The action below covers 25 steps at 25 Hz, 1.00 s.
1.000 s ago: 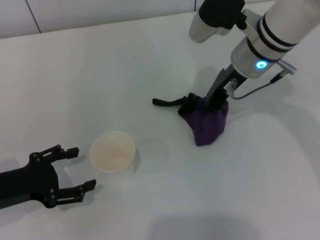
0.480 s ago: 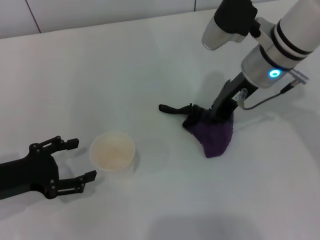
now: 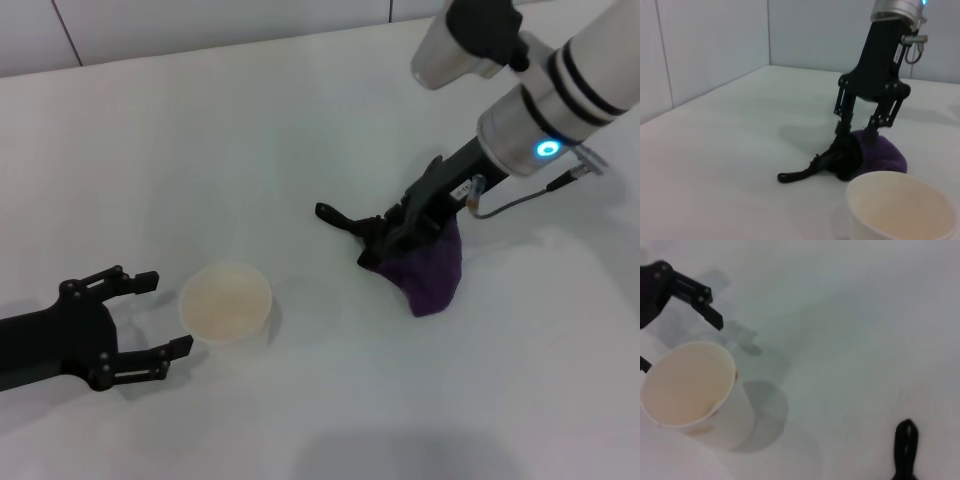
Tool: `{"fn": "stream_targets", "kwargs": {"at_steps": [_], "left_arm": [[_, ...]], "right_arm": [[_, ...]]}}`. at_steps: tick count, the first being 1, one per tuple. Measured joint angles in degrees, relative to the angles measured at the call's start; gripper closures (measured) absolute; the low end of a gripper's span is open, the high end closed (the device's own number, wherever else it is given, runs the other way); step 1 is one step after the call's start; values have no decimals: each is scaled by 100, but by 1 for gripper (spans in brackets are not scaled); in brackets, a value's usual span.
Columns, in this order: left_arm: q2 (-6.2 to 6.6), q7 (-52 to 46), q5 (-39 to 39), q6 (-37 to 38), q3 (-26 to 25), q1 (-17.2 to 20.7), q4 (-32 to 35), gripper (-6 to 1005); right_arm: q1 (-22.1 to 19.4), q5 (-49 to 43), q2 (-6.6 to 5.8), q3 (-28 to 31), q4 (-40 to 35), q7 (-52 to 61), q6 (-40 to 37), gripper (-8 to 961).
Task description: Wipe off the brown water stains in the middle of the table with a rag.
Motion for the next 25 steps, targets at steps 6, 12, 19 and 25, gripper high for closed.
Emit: {"fn": "stream_targets", "kwargs": {"at_steps": [6,12,19,25], "left_arm": [[206,-119,3,46,0,-22,-30,110],[414,-255,93,209,3,-169,-47,110],[556,-300,46,550,-137,-388,-22,110],[647,-311,54,992,-545,-580,1,111]], "right_arm": [[-352,602,-22,482,-283,-778,-306,525],[-671,1046,-24,1374,-308,-1923,-1068,411],[-1083,1545,-26,1598,-247,-2734,-1110,417],[-1214,1712,-18,1603,-60,-2999,-1100,419]]}}
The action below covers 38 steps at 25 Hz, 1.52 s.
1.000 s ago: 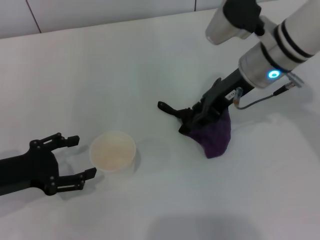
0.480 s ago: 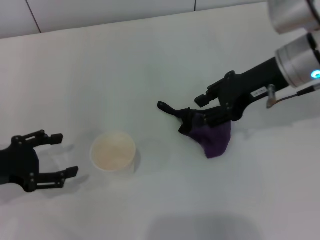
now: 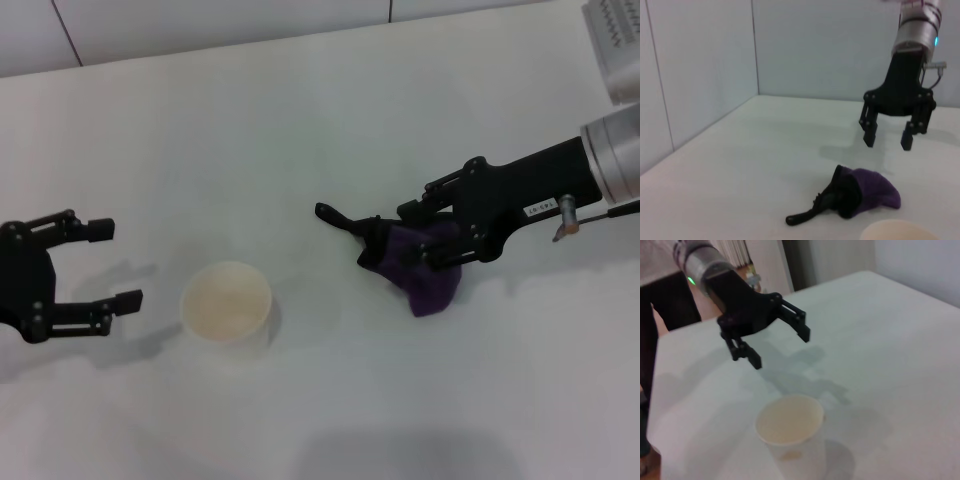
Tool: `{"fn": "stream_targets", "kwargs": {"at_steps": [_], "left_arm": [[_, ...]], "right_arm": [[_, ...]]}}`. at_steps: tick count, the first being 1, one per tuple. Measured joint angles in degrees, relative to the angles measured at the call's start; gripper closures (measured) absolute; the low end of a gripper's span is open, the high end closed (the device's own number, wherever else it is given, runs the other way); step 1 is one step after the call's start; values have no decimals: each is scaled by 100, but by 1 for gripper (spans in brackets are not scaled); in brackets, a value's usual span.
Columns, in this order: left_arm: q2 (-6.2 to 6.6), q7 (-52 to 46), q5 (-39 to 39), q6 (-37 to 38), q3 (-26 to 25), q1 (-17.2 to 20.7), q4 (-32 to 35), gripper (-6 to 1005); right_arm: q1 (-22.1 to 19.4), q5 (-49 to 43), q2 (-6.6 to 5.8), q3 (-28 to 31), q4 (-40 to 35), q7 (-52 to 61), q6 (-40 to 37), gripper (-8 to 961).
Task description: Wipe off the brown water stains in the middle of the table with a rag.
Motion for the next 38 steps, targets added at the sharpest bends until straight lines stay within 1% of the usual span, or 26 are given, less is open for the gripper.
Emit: {"fn": "stream_targets", "kwargs": {"at_steps": [4,10,17,21,25,38], "left_arm": [[55,-70,9,48,-30,-95,-15,111],[59,-186,34,58,-31,-228,-31,111],[-10,-241,44,58,-12,-370,-41,110],[-57,-295,174,78,3,-464,-50,110],[-66,-334,246,101,7,-486,-49,111],[-64,-369,267,69,-11,-435,-49,111]], "right_arm": [[-10,301,2,2,219,-280,-45,419],[10,590,14,-1,572,-718,-20,420],[39,628,-3,3,631,-827,-43,421],[47,630,-15,3,630,-830,-100,422],[47,628,-27,4,594,-826,-124,423],[-11,624,-253,25,529,-784,-255,424]]}}
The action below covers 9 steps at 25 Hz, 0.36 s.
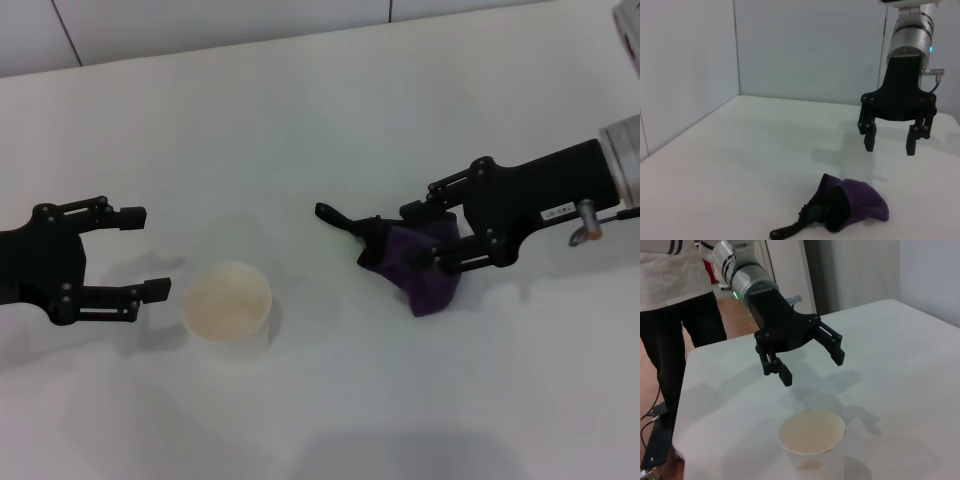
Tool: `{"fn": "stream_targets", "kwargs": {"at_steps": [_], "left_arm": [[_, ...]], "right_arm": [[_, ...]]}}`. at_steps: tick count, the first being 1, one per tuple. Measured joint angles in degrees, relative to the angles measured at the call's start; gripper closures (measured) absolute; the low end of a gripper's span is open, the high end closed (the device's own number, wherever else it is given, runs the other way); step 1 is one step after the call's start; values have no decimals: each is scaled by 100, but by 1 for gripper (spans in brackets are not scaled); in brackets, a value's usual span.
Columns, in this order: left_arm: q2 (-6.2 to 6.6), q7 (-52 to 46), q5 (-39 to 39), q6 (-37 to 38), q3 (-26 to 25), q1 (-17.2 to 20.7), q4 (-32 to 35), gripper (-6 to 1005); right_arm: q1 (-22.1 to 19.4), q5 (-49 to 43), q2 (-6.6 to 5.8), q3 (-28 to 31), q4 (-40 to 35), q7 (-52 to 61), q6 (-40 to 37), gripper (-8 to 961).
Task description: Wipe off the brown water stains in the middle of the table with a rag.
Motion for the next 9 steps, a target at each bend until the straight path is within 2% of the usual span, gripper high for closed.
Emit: {"fn": "stream_targets", "kwargs": {"at_steps": [9], "left_arm": [[0,-10,0,-14,-25,3,0,111]], "right_arm": [[-131,-62,-12,420,-266,-162,-338,424]]}}
